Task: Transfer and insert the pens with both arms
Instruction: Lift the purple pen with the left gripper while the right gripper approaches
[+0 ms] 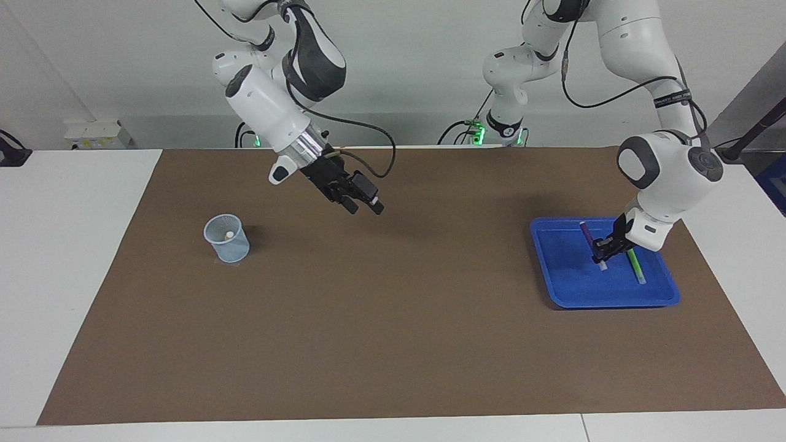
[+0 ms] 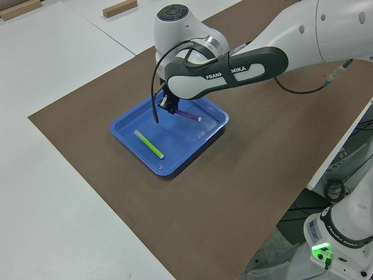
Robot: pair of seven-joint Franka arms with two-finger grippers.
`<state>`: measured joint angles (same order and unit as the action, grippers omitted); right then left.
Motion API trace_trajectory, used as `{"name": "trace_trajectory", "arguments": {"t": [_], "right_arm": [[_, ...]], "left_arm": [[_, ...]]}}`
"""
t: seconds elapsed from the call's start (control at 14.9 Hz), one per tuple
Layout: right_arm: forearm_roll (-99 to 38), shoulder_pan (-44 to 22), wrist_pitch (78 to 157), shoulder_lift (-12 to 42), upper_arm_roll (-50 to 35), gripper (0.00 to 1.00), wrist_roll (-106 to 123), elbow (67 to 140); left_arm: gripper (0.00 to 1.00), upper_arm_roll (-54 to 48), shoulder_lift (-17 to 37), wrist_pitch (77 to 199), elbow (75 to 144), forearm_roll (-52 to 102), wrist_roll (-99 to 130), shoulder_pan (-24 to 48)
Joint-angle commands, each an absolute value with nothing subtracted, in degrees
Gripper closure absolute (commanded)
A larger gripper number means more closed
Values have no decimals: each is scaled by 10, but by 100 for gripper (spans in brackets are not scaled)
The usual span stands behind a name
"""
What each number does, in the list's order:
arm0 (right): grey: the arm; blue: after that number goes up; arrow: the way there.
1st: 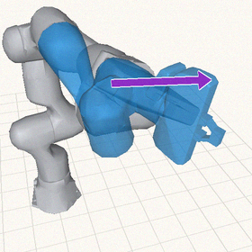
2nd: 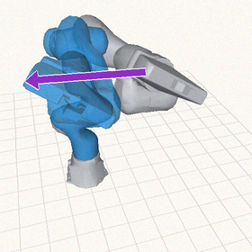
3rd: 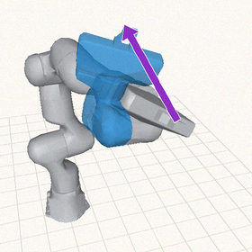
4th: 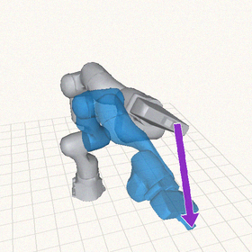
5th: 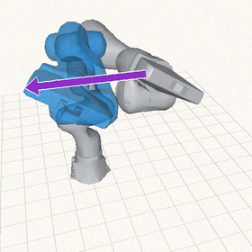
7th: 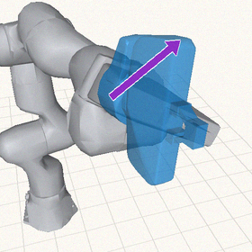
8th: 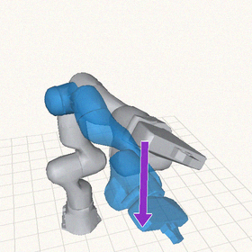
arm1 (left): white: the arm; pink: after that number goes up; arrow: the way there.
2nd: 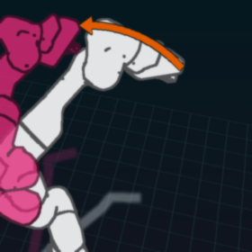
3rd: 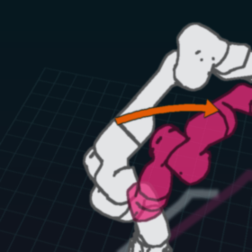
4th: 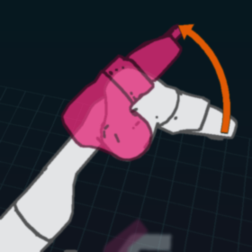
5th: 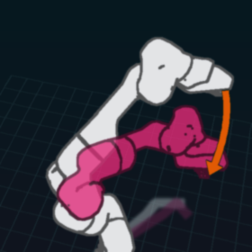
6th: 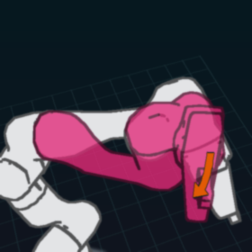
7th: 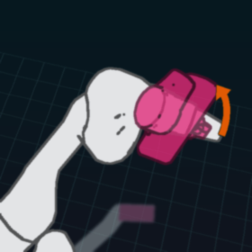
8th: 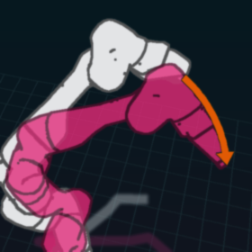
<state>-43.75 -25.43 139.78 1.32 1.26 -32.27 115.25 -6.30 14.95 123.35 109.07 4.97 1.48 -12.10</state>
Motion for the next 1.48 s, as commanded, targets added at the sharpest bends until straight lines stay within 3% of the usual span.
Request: {"name": "trace_trajectory", "arguments": {"t": [0.0, 0.34, 0.94, 1.41], "right_arm": [[-450, -266, 1404, 11, 8, 0, -351, 1145], [-441, -268, 1366, -6, 9, 0, -350, 1147], [-443, -288, 1364, -14, 5, 0, -395, 1147], [-442, -375, 1440, -11, 4, 0, -400, 1156]], "left_arm": [[100, -62, 124, 1161, 1070, 40, 91, -101], [100, -76, 106, 1028, 1005, 132, 276, -90], [100, -85, 82, 1026, 1016, 301, 575, -52], [100, -85, 66, 1027, 1032, 370, 676, -30]]}}
